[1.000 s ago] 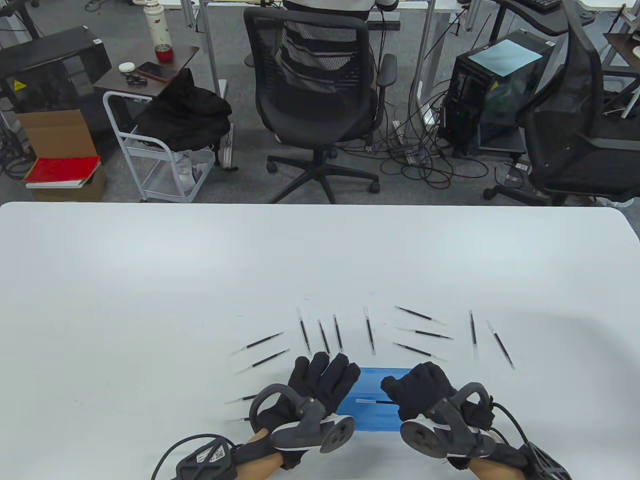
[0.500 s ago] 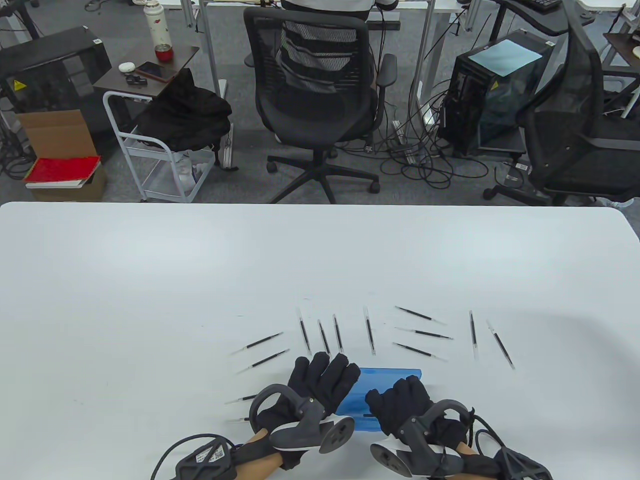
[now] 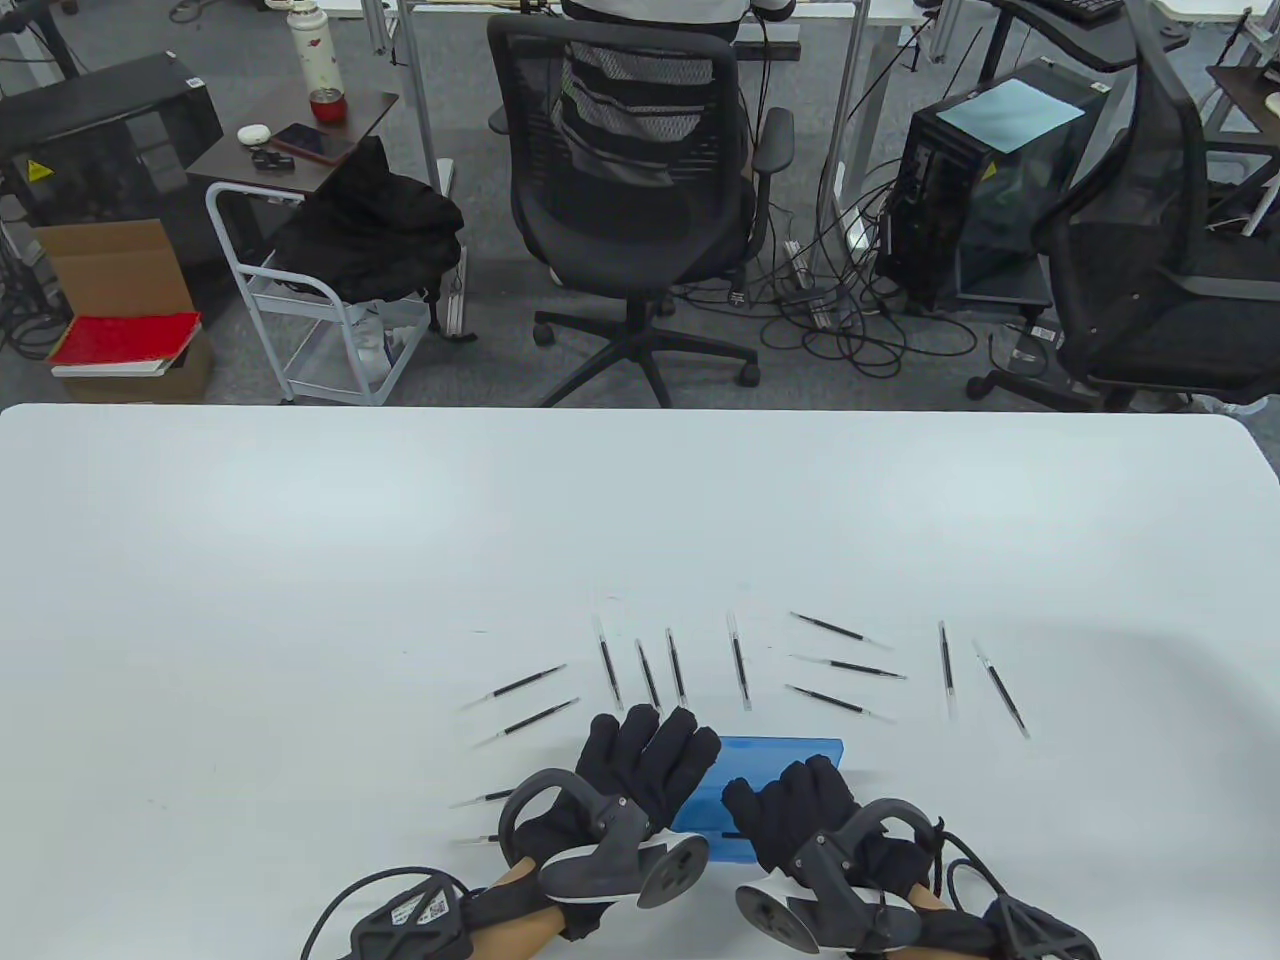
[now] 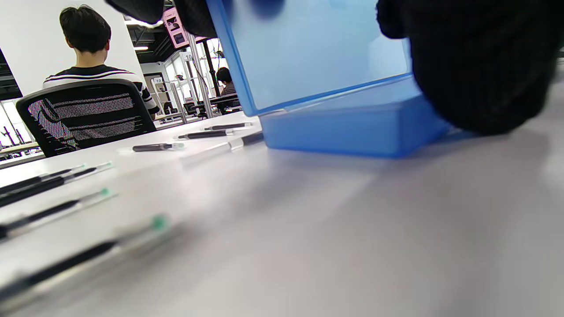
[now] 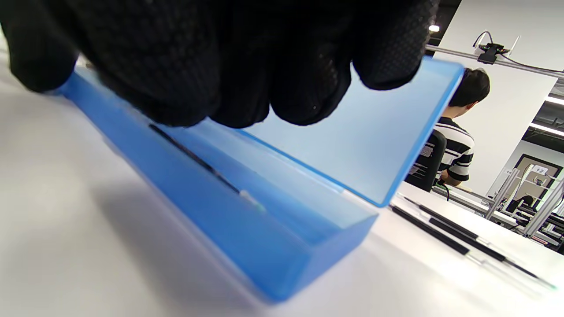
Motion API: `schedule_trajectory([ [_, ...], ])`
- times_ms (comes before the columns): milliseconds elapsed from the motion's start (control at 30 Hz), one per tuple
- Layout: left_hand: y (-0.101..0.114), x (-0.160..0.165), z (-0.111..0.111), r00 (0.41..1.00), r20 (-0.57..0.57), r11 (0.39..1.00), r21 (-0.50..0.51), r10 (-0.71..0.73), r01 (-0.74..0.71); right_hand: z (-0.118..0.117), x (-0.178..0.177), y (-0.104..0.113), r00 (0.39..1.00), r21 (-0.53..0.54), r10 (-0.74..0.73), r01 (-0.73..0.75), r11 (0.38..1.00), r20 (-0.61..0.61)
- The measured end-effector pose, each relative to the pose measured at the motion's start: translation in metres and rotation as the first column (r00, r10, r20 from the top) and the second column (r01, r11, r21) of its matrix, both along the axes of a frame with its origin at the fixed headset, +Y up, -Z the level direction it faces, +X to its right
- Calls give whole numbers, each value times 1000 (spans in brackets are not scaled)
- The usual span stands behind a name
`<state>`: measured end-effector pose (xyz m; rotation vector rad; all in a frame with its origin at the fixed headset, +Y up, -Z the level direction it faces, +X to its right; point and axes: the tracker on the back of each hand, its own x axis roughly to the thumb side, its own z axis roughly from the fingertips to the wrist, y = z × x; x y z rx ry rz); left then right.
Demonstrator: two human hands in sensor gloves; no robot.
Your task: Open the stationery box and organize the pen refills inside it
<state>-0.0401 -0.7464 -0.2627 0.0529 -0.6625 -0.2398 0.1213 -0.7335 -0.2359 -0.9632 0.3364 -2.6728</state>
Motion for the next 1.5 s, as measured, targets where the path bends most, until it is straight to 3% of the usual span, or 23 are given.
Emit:
schedule_trajectory([
  [267,0,0,0,1000,1,1000,2,-1,1,-3,20,37,975,107,-224,223,969,-2],
  [500,0,0,1,1000,2,1000,2,0,0,-38,64,52,936,180,-316,288,941,154],
  [733,0,0,1,1000,3,1000,2,1,-1,-87,105,28,900,65,-250,243,968,356],
  [900,0,0,1,1000,3,1000,2,1,-1,-107,118,11,883,-23,-188,219,975,429],
  [1233,0,0,1,1000,6,1000,3,1,-1,-120,112,-15,878,-160,-37,128,979,477],
  [1500,0,-1,1,1000,7,1000,3,1,-1,-123,106,-19,871,-175,10,87,981,492],
])
